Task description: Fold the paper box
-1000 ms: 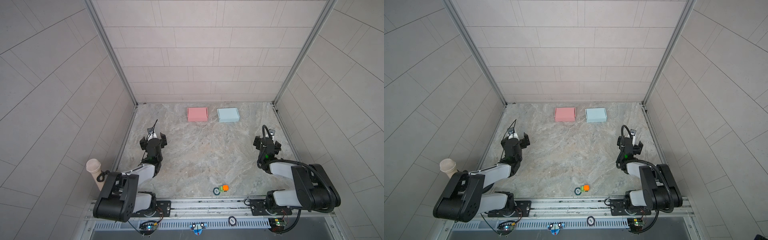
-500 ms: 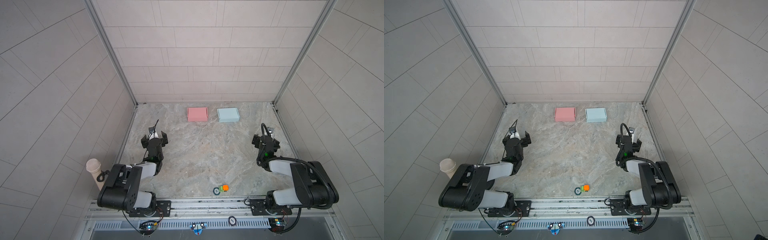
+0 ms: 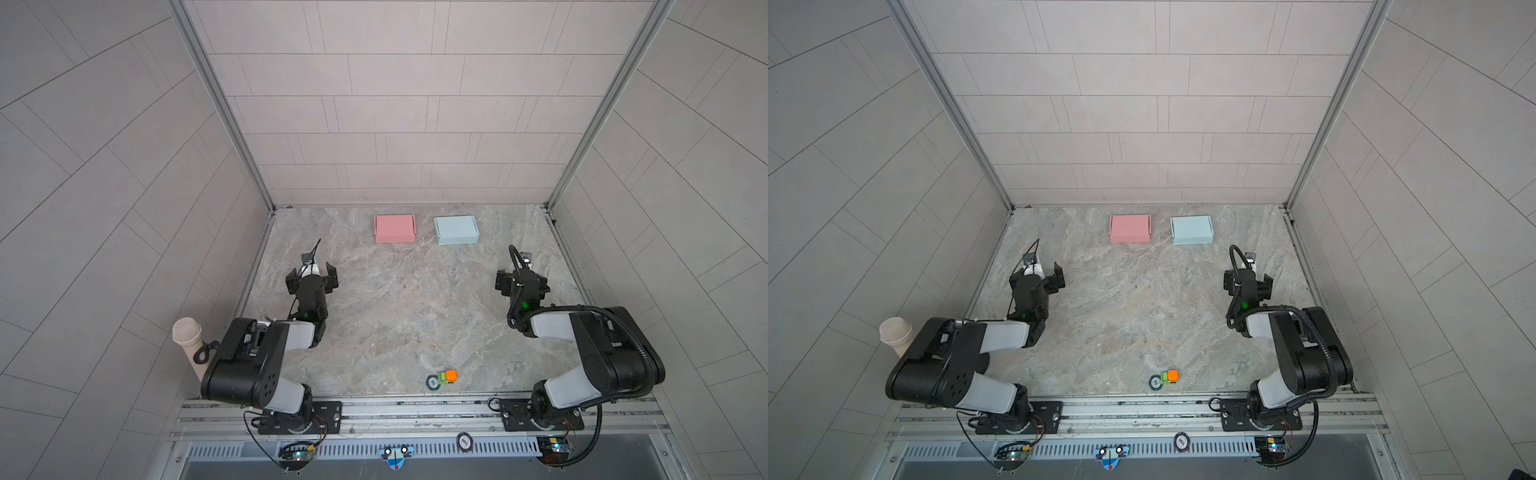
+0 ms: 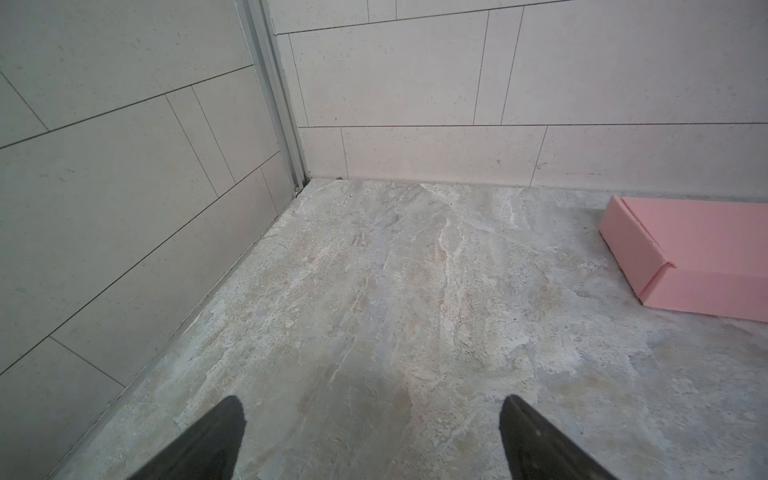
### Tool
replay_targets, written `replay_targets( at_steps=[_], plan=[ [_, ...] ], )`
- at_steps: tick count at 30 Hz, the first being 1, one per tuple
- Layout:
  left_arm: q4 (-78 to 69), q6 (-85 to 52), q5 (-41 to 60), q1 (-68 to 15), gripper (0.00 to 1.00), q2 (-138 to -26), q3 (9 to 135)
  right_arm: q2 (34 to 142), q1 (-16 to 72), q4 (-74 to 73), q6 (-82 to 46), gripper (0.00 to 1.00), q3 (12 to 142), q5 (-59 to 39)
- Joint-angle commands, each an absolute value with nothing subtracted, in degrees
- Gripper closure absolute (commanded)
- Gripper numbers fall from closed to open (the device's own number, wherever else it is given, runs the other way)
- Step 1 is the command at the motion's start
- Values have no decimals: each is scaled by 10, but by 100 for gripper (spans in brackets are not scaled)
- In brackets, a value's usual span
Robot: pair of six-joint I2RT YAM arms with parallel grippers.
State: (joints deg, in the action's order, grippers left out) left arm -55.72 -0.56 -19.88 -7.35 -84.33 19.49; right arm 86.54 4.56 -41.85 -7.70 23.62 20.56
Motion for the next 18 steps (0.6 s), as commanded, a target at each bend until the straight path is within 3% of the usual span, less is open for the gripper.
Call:
replay_targets(
  at_steps=[1, 18],
  plan=[
    [-552, -4, -194, -69, 0, -848, 206, 867, 50, -420, -66, 1, 245, 214],
    [-561, -1, -192, -69, 0, -841, 198, 867, 50, -420, -66, 0, 244, 215]
  ],
)
